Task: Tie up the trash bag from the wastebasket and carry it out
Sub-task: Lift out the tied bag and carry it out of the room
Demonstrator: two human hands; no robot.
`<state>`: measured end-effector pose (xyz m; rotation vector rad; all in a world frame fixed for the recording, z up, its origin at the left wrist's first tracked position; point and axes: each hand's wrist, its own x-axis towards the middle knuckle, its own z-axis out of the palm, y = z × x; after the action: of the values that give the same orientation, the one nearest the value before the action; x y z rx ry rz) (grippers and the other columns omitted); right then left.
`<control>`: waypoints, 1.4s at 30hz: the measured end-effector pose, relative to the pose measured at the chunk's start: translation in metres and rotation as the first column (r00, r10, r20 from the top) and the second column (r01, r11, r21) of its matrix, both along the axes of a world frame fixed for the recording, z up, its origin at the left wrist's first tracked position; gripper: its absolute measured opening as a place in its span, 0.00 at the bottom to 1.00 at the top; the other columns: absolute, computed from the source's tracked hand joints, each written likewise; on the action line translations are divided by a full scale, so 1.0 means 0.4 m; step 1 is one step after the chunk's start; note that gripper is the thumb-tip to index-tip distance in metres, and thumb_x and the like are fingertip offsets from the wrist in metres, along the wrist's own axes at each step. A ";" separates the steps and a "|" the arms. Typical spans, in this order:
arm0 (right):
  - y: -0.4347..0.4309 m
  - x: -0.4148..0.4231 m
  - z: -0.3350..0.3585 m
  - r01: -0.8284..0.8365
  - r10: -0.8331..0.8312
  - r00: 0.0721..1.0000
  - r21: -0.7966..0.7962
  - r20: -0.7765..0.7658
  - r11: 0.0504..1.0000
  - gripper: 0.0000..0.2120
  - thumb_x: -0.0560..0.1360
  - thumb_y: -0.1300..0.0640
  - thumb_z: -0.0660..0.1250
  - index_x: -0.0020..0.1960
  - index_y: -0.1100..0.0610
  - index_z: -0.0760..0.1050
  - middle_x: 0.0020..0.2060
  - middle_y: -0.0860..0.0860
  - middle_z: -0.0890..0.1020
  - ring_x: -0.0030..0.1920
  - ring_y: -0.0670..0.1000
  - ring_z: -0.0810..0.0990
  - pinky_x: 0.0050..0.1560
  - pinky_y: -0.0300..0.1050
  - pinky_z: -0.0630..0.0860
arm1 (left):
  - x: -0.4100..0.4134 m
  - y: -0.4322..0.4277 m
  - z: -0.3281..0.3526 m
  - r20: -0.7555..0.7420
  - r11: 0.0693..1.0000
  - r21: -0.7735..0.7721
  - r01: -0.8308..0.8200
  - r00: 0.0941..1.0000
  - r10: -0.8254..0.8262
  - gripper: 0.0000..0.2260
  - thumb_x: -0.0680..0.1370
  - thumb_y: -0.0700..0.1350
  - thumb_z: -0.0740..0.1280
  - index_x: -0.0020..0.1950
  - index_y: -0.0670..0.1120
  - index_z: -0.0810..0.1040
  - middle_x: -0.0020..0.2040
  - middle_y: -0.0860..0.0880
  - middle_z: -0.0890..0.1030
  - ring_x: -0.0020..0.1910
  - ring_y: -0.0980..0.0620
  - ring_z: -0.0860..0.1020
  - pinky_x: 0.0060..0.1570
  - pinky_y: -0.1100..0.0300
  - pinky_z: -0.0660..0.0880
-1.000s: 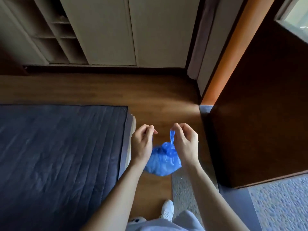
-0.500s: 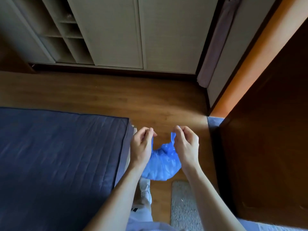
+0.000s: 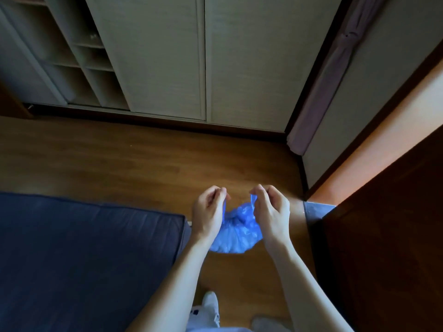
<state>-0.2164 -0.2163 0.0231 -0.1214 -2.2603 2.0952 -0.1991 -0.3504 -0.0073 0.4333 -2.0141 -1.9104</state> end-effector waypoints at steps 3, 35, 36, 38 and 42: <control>-0.034 -0.077 -0.002 0.012 -0.012 1.000 -0.006 0.016 1.000 0.13 0.78 0.52 0.64 0.35 0.53 0.76 0.24 0.48 0.68 0.28 0.50 0.65 0.31 0.47 0.62 | -0.081 -0.029 0.006 -0.018 1.000 -0.022 0.004 1.000 -0.005 0.13 0.76 0.51 0.63 0.35 0.45 0.76 0.27 0.53 0.73 0.30 0.53 0.70 0.35 0.55 0.66; -0.266 -1.242 -0.002 -0.319 0.322 0.946 -0.092 0.024 0.943 0.12 0.79 0.55 0.63 0.38 0.52 0.77 0.24 0.45 0.70 0.26 0.46 0.67 0.29 0.43 0.64 | -1.058 -0.248 0.016 0.062 0.837 0.024 -0.547 0.836 0.545 0.11 0.70 0.54 0.64 0.29 0.55 0.78 0.26 0.56 0.76 0.31 0.51 0.72 0.39 0.51 0.68; -0.284 -1.260 -0.008 -0.332 0.336 0.942 -0.093 0.028 0.939 0.12 0.79 0.54 0.63 0.38 0.52 0.78 0.24 0.45 0.71 0.26 0.46 0.67 0.29 0.44 0.64 | -1.064 -0.266 0.014 0.080 0.824 0.028 -0.566 0.823 0.563 0.11 0.70 0.53 0.64 0.29 0.55 0.79 0.26 0.57 0.77 0.31 0.51 0.73 0.39 0.50 0.68; -0.332 -1.289 -0.020 -0.366 0.371 0.928 -0.090 0.041 0.926 0.12 0.78 0.53 0.63 0.37 0.52 0.78 0.24 0.45 0.72 0.26 0.47 0.68 0.31 0.45 0.65 | -1.070 -0.300 0.017 0.090 0.803 0.030 -0.595 0.802 0.591 0.12 0.72 0.49 0.63 0.30 0.55 0.80 0.26 0.57 0.77 0.30 0.54 0.72 0.40 0.51 0.68; -0.460 -1.313 -0.047 -0.480 0.484 0.873 -0.076 0.053 0.874 0.14 0.78 0.53 0.63 0.36 0.56 0.78 0.26 0.49 0.74 0.29 0.50 0.71 0.33 0.48 0.68 | -1.068 -0.386 0.012 0.111 0.748 0.016 -0.663 0.745 0.658 0.12 0.74 0.47 0.63 0.31 0.53 0.79 0.23 0.57 0.73 0.28 0.53 0.69 0.38 0.51 0.67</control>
<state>-0.7414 -0.4002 0.0044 0.4223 -2.4675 2.4181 -0.6264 -0.5046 -0.0025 1.1115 -1.5428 -1.4992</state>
